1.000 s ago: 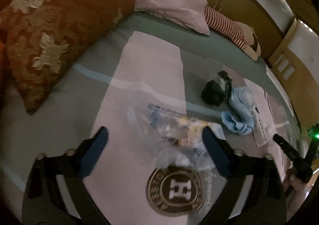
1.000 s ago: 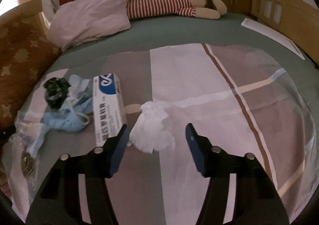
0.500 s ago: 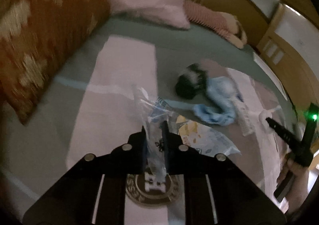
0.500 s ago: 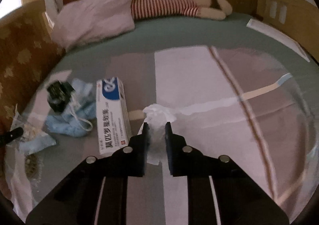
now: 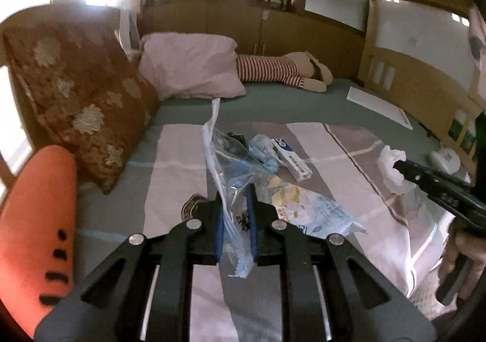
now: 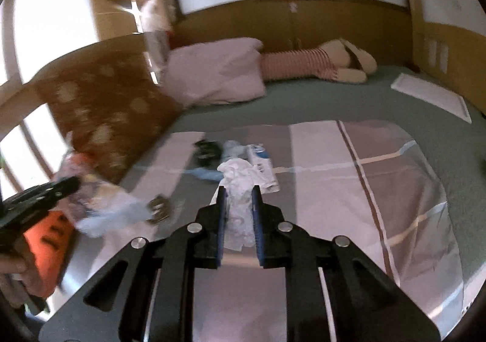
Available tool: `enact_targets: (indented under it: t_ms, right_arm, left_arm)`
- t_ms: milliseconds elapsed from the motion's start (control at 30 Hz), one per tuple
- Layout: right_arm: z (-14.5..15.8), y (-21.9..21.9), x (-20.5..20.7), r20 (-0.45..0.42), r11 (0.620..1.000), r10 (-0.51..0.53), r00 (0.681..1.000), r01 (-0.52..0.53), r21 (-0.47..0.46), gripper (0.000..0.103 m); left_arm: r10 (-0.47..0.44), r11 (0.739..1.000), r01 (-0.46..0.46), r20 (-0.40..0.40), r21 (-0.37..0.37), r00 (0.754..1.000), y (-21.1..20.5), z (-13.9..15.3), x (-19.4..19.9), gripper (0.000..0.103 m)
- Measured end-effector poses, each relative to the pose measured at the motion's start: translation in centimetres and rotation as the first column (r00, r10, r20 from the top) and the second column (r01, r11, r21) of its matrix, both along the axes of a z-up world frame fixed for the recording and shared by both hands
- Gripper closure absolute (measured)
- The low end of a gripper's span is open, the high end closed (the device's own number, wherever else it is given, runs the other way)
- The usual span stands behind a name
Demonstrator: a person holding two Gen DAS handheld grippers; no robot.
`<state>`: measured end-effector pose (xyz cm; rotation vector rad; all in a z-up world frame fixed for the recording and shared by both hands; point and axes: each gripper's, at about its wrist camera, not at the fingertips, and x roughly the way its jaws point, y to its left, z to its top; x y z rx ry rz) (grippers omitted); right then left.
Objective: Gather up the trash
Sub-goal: 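Lift the clear plastic bag and white tissue up from the bed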
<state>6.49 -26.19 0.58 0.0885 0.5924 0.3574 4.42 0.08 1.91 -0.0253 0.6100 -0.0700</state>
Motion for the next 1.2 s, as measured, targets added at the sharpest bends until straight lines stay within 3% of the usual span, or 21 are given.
enact_targets:
  t_ms: [167, 333, 1000, 1200]
  right_arm:
    - [-0.8, 1.5, -4.4, 0.021, 0.999, 0.028, 0.999, -0.027, -0.033, 0.086]
    - [-1.5, 2.7, -4.0, 0.007, 0.997, 0.032, 0.999, -0.032, -0.067, 0.086]
    - [-2.0, 2.5, -4.0, -0.010, 0.998, 0.029, 1.000, -0.029, -0.062, 0.086]
    - [0.0, -0.8, -6.2, 0.027, 1.000, -0.016, 1.000, 0.016, -0.013, 0.086]
  left_arm:
    - [-0.010, 0.997, 0.010, -0.006, 0.078, 1.000, -2.0, -1.5, -3.2, 0.089]
    - [-0.029, 0.994, 0.032, -0.024, 0.109, 0.999, -2.8, -2.5, -3.7, 0.089]
    - [-0.038, 0.995, 0.041, -0.038, 0.089, 0.999, -2.5, -2.7, -3.1, 0.089]
    - [-0.038, 0.996, 0.042, -0.048, 0.078, 0.998, -2.6, -3.1, -2.8, 0.089]
